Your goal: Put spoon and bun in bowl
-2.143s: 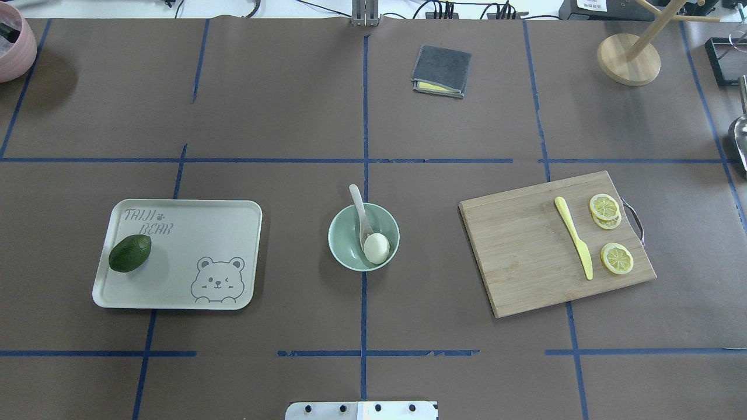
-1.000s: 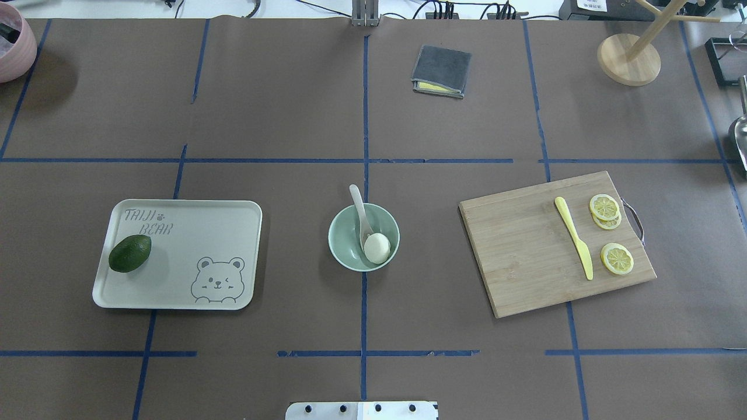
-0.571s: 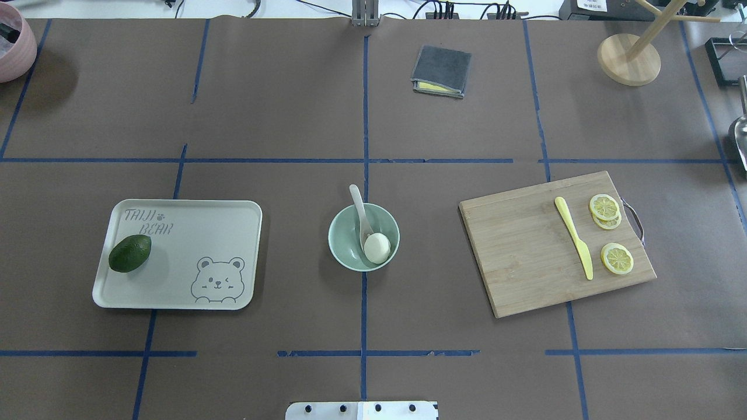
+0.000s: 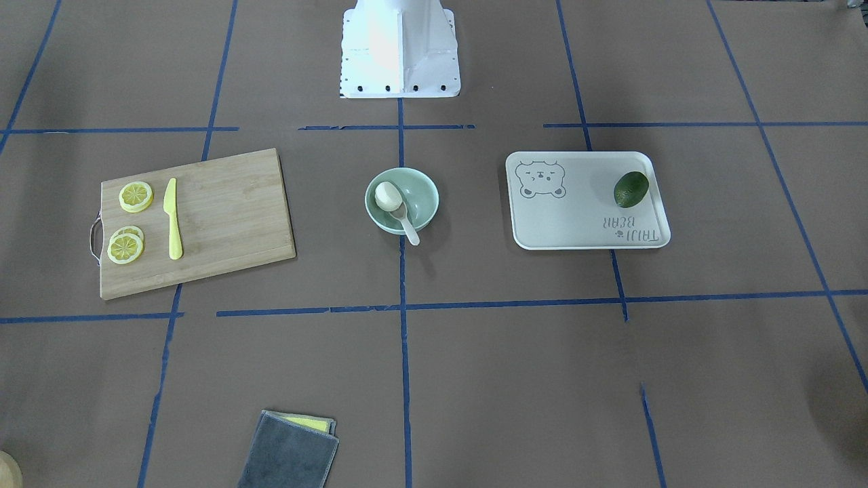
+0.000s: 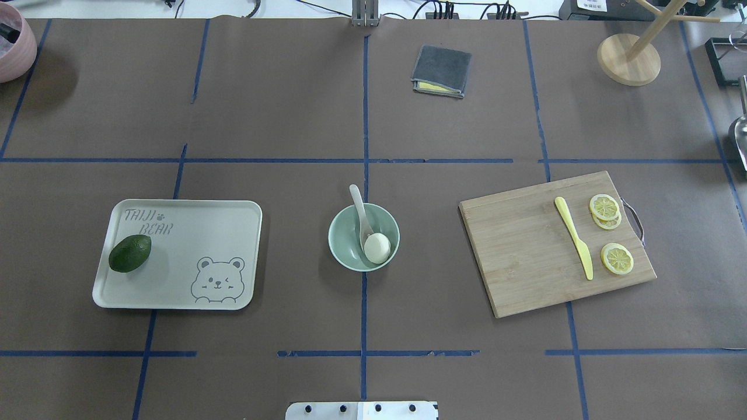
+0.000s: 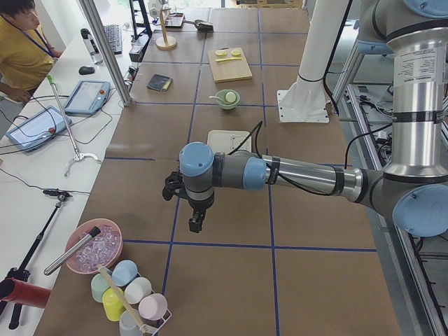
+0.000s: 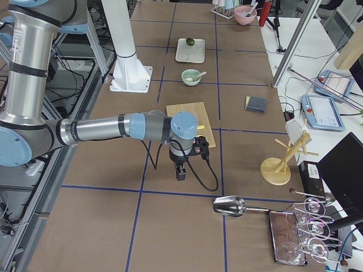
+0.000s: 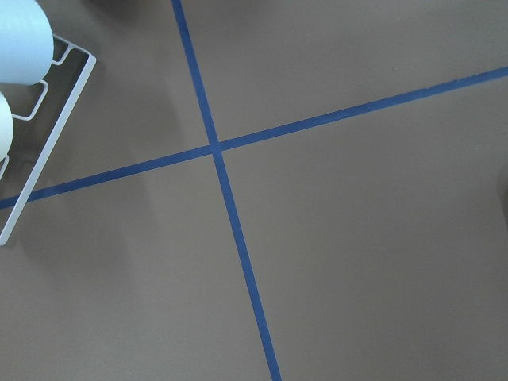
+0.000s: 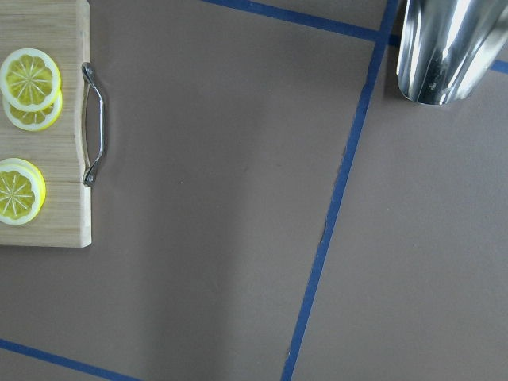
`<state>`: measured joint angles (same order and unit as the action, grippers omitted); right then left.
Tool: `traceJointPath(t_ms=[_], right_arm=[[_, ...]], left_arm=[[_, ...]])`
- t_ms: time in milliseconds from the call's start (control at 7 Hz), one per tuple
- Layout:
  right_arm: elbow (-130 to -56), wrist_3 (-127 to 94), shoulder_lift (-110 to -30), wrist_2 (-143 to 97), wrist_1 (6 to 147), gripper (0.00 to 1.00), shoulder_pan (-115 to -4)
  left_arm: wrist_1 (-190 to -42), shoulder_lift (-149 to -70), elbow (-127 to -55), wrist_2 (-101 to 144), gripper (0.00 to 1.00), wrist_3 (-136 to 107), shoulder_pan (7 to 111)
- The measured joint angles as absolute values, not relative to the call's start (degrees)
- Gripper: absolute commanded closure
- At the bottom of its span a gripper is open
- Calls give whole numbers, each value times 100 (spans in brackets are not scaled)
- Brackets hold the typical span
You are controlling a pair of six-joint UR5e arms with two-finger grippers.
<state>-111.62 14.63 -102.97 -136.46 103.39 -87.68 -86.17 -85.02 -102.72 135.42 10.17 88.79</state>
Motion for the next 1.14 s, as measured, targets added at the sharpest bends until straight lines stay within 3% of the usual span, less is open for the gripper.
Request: traceJointPath(t_ms=[571,1143], right_arm=[[-10868,1448,-10264,-13641,10288,0,-8764],[-10599,613,-10268,-13812,9385,0,-8764]], left_arm=[[-8689,-8348,-10217,13608,0,1029,8895],[-8684,-8314,-10219,13608,0,1021,8900]])
